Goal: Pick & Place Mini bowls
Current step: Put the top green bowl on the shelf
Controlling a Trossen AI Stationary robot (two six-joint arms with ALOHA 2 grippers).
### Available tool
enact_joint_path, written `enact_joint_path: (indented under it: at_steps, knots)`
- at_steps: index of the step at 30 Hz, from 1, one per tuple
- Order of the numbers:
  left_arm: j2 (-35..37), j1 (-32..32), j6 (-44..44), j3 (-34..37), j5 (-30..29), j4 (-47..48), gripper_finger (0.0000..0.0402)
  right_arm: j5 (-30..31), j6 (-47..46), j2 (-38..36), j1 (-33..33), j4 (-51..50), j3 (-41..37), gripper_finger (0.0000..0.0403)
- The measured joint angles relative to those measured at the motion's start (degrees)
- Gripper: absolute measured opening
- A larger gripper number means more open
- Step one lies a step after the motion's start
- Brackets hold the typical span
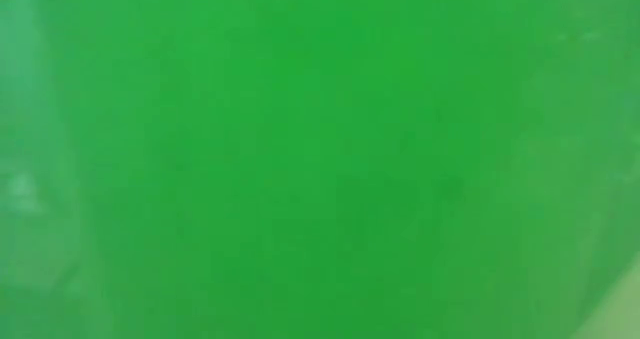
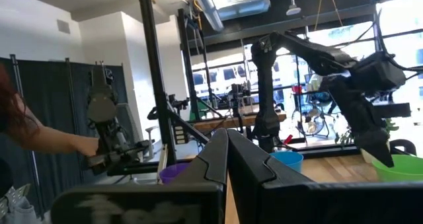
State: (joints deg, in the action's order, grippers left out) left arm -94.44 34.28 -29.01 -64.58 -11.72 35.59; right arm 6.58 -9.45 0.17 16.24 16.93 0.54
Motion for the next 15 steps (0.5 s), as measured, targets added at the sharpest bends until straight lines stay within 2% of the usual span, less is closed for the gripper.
enact_joint_path:
  at_steps: [15]
  knots:
    - [-5.02,0.28,3.77,0.11,-1.80,-1.70,0.0078,0.35,-0.02,-0.01,0.01,0.00,0.00,0.0008]
